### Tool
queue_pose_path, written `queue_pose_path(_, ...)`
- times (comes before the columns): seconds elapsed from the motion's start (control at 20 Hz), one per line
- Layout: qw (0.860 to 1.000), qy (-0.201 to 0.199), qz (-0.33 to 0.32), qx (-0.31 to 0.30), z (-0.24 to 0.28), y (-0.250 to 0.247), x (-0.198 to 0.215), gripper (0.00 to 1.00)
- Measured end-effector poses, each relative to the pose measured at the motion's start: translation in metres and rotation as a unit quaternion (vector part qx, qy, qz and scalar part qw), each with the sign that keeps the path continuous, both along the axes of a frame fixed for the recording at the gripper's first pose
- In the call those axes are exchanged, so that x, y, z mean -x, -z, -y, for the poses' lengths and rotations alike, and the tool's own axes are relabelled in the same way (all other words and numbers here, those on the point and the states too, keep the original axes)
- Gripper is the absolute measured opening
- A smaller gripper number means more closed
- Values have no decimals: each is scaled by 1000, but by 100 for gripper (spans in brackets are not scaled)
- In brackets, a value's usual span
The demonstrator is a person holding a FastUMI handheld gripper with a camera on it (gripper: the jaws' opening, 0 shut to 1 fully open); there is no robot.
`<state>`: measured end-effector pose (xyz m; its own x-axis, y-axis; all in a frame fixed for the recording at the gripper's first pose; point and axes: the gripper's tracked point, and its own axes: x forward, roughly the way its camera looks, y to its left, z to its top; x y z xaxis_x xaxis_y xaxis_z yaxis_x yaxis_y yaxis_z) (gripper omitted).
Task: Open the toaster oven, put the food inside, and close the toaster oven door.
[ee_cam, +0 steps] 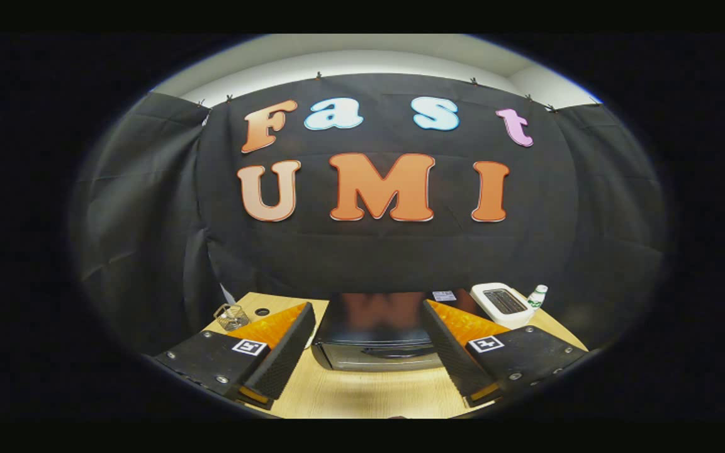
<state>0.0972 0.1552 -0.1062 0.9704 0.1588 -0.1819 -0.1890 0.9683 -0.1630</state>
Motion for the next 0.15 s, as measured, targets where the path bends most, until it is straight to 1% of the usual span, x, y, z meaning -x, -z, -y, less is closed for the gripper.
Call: queue_pose_path(0.15, 1000, 2, 2, -1, 0, -4, -1, 100)
